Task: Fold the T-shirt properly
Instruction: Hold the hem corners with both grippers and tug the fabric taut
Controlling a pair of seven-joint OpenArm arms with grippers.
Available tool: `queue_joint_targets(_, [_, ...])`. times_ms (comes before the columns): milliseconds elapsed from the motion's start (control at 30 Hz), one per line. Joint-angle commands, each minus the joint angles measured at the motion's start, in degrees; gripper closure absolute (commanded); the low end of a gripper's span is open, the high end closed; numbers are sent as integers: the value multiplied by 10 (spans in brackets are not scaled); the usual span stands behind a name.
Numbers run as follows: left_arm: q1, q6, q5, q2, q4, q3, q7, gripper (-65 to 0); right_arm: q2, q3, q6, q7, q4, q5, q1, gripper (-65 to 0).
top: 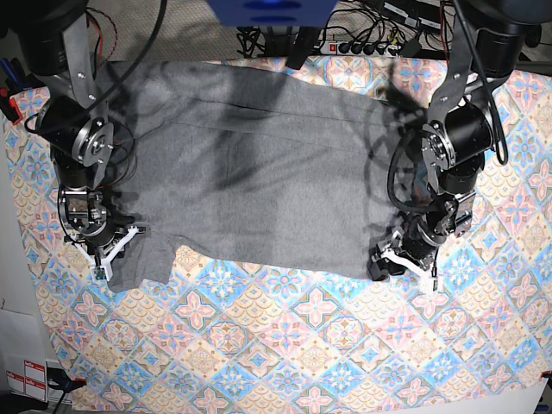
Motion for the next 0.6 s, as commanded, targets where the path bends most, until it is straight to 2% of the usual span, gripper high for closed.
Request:
queue_joint_targets(0, [-10,-7,8,-5,6,1,-5,-215,7,-2,1,-10,2,-5,10,-63])
queue_joint_targets(100, [-9,-7,35,-5,6,1,18,-127,7,-2,1,-10,2,-5,10,-63])
queue_joint_targets(267, [-7,-7,41,-6,6,1,23,-111,7,-2,1,-10,2,-5,10,-63])
queue_joint_targets(367, [7,-7,41,-7,10,1,23,-65,7,2,1,-10,2,-5,10,-60])
queue_joint_targets(467, [8,-7,36,-6,10,1,23,-63,7,5,1,-10,7,-2,10,-58])
queue_joint_targets(567, [7,-7,34,-6,10,-2,23,-61,7,18,1,-9,10,-2,10,-29])
